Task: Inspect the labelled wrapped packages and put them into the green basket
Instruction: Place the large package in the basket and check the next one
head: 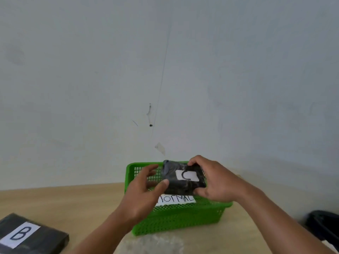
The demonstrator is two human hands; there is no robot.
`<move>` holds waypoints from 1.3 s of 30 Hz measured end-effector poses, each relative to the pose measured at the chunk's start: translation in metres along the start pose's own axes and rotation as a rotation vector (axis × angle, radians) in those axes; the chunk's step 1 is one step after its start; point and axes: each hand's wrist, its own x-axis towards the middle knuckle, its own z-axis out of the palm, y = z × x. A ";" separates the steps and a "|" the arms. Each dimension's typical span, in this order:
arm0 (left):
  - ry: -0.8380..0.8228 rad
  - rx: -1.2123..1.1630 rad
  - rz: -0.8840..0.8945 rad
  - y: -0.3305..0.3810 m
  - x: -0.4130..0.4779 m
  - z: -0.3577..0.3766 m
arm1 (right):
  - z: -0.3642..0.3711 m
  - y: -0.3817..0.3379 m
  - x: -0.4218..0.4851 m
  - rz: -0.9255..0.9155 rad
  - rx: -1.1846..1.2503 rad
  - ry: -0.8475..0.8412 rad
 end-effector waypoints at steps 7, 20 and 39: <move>-0.043 0.576 0.047 -0.033 0.033 0.020 | 0.023 0.061 0.037 0.189 -0.081 -0.195; -0.169 0.697 0.007 -0.046 0.039 0.025 | 0.071 0.091 0.061 0.136 -0.361 -0.313; -0.009 0.786 0.262 -0.045 0.029 0.029 | 0.072 0.081 0.067 0.208 -0.423 -0.307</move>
